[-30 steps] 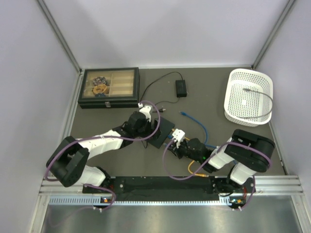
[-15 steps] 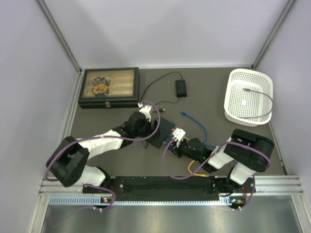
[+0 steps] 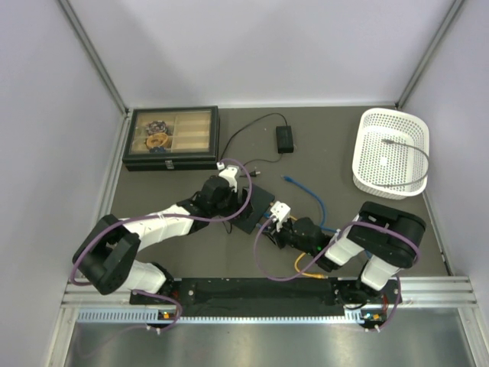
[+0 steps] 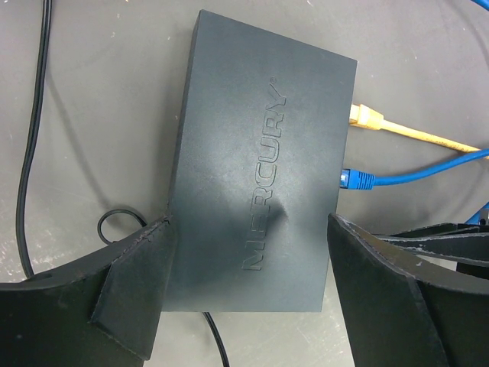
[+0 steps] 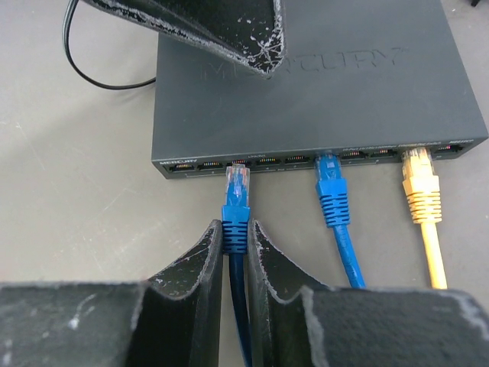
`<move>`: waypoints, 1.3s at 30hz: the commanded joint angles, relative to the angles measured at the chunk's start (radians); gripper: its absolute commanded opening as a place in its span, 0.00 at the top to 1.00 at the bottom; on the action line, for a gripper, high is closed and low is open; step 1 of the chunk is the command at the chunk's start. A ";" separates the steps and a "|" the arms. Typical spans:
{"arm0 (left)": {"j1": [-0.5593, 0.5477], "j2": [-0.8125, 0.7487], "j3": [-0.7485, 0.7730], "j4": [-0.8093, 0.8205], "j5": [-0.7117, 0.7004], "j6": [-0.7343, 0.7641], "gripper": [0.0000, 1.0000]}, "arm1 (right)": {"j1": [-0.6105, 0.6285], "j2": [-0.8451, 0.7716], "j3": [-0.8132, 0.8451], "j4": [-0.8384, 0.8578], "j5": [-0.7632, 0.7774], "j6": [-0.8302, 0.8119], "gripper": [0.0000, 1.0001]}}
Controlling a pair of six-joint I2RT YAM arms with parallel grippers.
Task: Insert the plug into the switch port
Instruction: Insert the connector into the switch port.
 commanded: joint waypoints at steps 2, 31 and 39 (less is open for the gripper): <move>-0.005 -0.013 0.001 -0.018 0.010 -0.014 0.16 | 0.017 0.016 0.025 0.066 -0.004 0.008 1.00; -0.025 -0.004 -0.054 0.087 0.058 -0.187 0.22 | 0.139 0.161 0.123 0.247 0.303 -0.109 1.00; -0.030 -0.065 -0.029 0.037 -0.066 -0.149 0.20 | 0.141 0.212 0.120 0.338 0.332 -0.084 1.00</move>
